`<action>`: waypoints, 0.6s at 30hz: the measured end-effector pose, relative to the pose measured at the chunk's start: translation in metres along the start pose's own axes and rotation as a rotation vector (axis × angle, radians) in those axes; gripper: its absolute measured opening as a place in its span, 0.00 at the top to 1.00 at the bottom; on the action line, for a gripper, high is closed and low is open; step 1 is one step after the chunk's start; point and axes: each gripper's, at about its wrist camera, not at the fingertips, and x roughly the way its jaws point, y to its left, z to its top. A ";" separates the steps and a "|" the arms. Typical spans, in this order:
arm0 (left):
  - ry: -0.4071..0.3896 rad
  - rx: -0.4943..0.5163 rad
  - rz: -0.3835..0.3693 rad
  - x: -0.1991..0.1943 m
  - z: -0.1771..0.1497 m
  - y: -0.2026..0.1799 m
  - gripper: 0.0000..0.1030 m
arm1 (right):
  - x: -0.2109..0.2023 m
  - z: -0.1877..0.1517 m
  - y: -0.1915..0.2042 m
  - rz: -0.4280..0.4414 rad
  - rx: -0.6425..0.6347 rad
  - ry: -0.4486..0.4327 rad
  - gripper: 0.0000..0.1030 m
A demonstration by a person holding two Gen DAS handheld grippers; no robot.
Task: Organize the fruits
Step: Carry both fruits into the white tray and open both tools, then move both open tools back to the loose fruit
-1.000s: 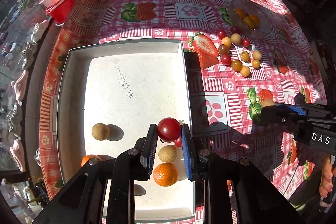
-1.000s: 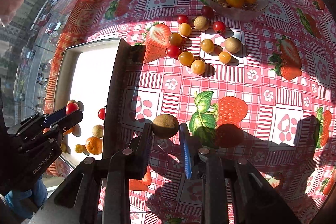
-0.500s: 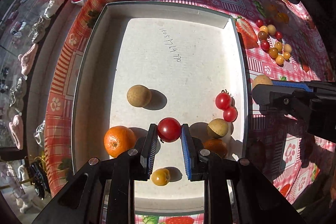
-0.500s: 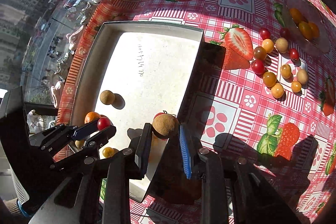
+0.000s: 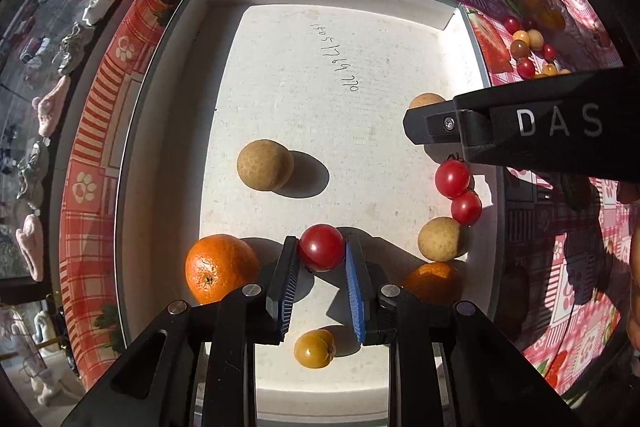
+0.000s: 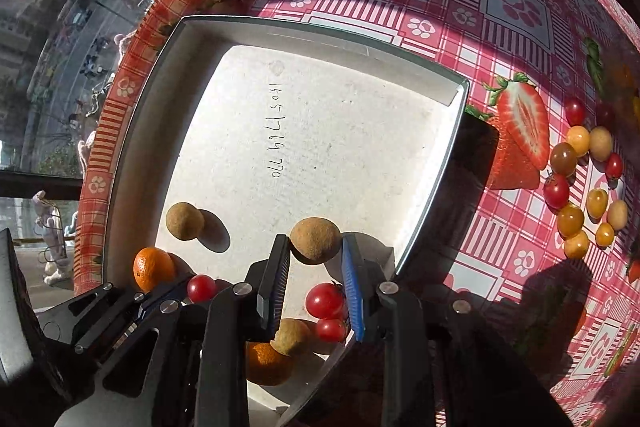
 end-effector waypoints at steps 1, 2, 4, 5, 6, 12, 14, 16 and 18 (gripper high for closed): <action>0.002 0.000 0.001 0.001 -0.001 0.000 0.76 | 0.002 0.001 0.001 -0.005 -0.004 0.005 0.72; 0.001 0.002 0.000 0.001 -0.001 0.000 0.76 | 0.005 0.001 0.002 -0.010 -0.007 0.010 0.72; 0.001 0.010 0.004 0.001 -0.001 0.000 0.76 | 0.012 0.003 0.005 -0.017 -0.011 0.021 0.72; 0.001 0.016 0.008 0.001 -0.002 0.000 0.76 | 0.013 0.004 0.007 -0.018 -0.013 0.024 0.72; 0.001 0.019 0.011 0.001 -0.002 -0.002 0.76 | 0.016 0.004 0.009 -0.020 -0.015 0.027 0.72; 0.003 0.001 0.006 0.001 -0.001 -0.008 0.76 | 0.021 0.009 0.017 -0.015 -0.036 0.035 0.66; 0.006 -0.001 0.004 0.000 0.001 -0.006 0.76 | 0.019 0.010 0.017 0.005 -0.023 0.041 0.47; 0.009 -0.009 0.002 0.000 0.002 -0.002 0.61 | 0.015 0.009 0.016 0.022 -0.018 0.033 0.43; -0.014 -0.018 0.024 -0.005 0.001 0.001 0.31 | 0.010 0.010 0.017 0.032 -0.019 0.019 0.38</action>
